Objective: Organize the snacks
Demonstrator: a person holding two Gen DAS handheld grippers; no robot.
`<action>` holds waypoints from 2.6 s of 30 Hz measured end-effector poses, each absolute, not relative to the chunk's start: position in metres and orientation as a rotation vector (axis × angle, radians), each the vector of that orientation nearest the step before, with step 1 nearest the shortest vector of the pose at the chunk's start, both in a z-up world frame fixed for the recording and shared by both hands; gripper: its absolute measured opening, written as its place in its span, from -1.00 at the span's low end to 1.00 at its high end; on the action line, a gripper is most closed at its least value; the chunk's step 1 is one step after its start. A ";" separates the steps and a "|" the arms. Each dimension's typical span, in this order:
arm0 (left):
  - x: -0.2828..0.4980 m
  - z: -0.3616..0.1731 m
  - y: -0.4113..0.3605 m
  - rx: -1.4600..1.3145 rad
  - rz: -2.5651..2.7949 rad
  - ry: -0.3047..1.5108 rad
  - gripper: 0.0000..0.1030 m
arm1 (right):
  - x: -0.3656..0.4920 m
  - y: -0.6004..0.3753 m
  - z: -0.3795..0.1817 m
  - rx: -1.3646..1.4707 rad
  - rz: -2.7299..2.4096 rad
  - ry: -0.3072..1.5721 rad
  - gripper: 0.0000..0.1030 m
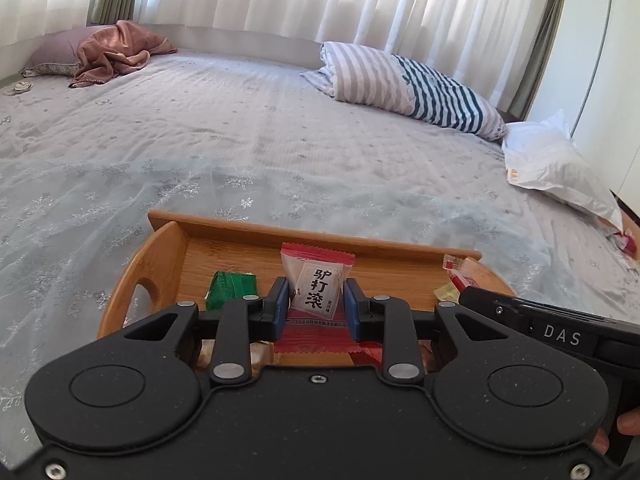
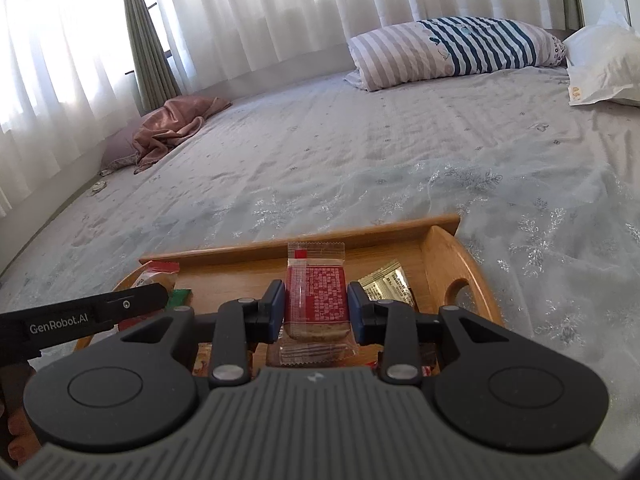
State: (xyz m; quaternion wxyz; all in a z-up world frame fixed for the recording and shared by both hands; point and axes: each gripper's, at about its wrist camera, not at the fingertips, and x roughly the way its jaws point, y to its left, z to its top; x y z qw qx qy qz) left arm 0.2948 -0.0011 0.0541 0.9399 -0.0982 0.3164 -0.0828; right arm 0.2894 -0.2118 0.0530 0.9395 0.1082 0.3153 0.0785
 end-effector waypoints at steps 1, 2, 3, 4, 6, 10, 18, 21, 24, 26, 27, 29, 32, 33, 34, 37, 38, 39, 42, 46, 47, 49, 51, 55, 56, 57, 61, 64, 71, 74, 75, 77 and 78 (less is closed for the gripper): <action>0.299 0.050 -0.002 -0.204 -0.165 0.652 -0.47 | 0.294 -0.211 0.050 0.221 0.154 0.652 -0.25; 0.303 0.047 -0.003 -0.210 -0.163 0.660 -0.47 | 0.298 -0.210 0.047 0.219 0.147 0.660 -0.25; 0.308 0.043 -0.004 -0.213 -0.160 0.666 -0.47 | 0.301 -0.209 0.044 0.216 0.143 0.664 -0.25; 0.311 0.041 -0.005 -0.213 -0.156 0.669 -0.47 | 0.304 -0.208 0.041 0.212 0.140 0.664 -0.25; 0.317 0.035 -0.007 -0.202 -0.145 0.671 -0.47 | 0.309 -0.206 0.037 0.201 0.136 0.654 -0.25; 0.325 0.026 -0.010 -0.197 -0.145 0.677 -0.47 | 0.312 -0.205 0.030 0.201 0.127 0.625 -0.25; 0.332 0.018 -0.017 -0.178 -0.147 0.674 -0.46 | 0.320 -0.204 0.016 0.204 0.114 0.628 -0.25; 0.333 0.014 -0.018 -0.175 -0.146 0.681 -0.46 | 0.320 -0.204 0.014 0.214 0.117 0.634 -0.24; 0.333 0.011 -0.021 -0.158 -0.144 0.682 -0.46 | 0.320 -0.205 0.013 0.215 0.115 0.639 -0.24; 0.334 0.009 -0.021 -0.157 -0.144 0.686 -0.46 | 0.320 -0.204 0.012 0.211 0.116 0.643 -0.26; 0.334 0.008 -0.021 -0.157 -0.143 0.689 -0.46 | 0.320 -0.204 0.012 0.210 0.118 0.643 -0.26; 0.335 0.006 -0.022 -0.153 -0.141 0.693 -0.45 | 0.319 -0.203 0.012 0.202 0.121 0.642 -0.26; 0.334 0.006 -0.025 -0.138 -0.139 0.687 -0.45 | 0.318 -0.202 0.011 0.192 0.128 0.639 -0.24; 0.334 0.006 -0.026 -0.133 -0.139 0.687 -0.45 | 0.319 -0.201 0.011 0.191 0.129 0.638 -0.24; 0.334 0.005 -0.026 -0.131 -0.139 0.687 -0.45 | 0.318 -0.202 0.011 0.192 0.130 0.638 -0.24; 0.334 0.005 -0.027 -0.126 -0.139 0.688 -0.44 | 0.319 -0.203 0.011 0.200 0.133 0.636 -0.21; 0.334 0.006 -0.027 -0.126 -0.138 0.688 -0.44 | 0.319 -0.204 0.011 0.202 0.134 0.636 -0.17; 0.334 0.006 -0.027 -0.126 -0.138 0.689 -0.40 | 0.318 -0.204 0.011 0.204 0.137 0.635 -0.10; 0.335 0.008 -0.028 -0.119 -0.134 0.691 -0.16 | 0.316 -0.206 0.017 0.212 0.152 0.603 0.25; 0.329 0.018 -0.026 -0.131 -0.135 0.670 0.12 | 0.306 -0.210 0.030 0.216 0.150 0.554 0.46; 0.327 0.022 -0.025 -0.129 -0.132 0.663 0.24 | 0.303 -0.211 0.034 0.223 0.150 0.545 0.49; 0.322 0.030 -0.024 -0.114 -0.125 0.649 0.41 | 0.298 -0.212 0.041 0.224 0.154 0.529 0.55; 0.315 0.039 -0.024 -0.105 -0.118 0.638 0.60 | 0.290 -0.211 0.050 0.202 0.150 0.508 0.62; 0.301 0.053 -0.020 -0.092 -0.115 0.630 0.72 | 0.276 -0.207 0.066 0.151 0.142 0.472 0.74; 0.297 0.057 -0.019 -0.087 -0.117 0.625 0.75 | 0.272 -0.207 0.070 0.144 0.142 0.464 0.76; 0.293 0.060 -0.018 -0.082 -0.116 0.622 0.78 | 0.268 -0.206 0.074 0.139 0.145 0.456 0.77; 0.277 0.070 -0.012 -0.064 -0.110 0.611 0.86 | 0.251 -0.204 0.088 0.122 0.151 0.433 0.85; 0.264 0.077 -0.006 -0.063 -0.107 0.617 0.87 | 0.238 -0.203 0.094 0.110 0.152 0.422 0.93; 0.229 0.085 0.001 -0.057 -0.100 0.630 0.89 | 0.205 -0.203 0.102 0.092 0.165 0.404 0.98; 0.214 0.085 0.006 -0.084 -0.098 0.639 0.90 | 0.193 -0.204 0.103 0.094 0.168 0.404 0.99; 0.209 0.084 0.007 -0.094 -0.103 0.641 0.90 | 0.190 -0.204 0.103 0.094 0.170 0.406 0.99; 0.198 0.083 0.009 -0.104 -0.114 0.644 0.90 | 0.181 -0.204 0.101 0.087 0.170 0.406 0.99; 0.193 0.082 0.010 -0.104 -0.116 0.645 0.90 | 0.178 -0.204 0.100 0.082 0.170 0.407 0.99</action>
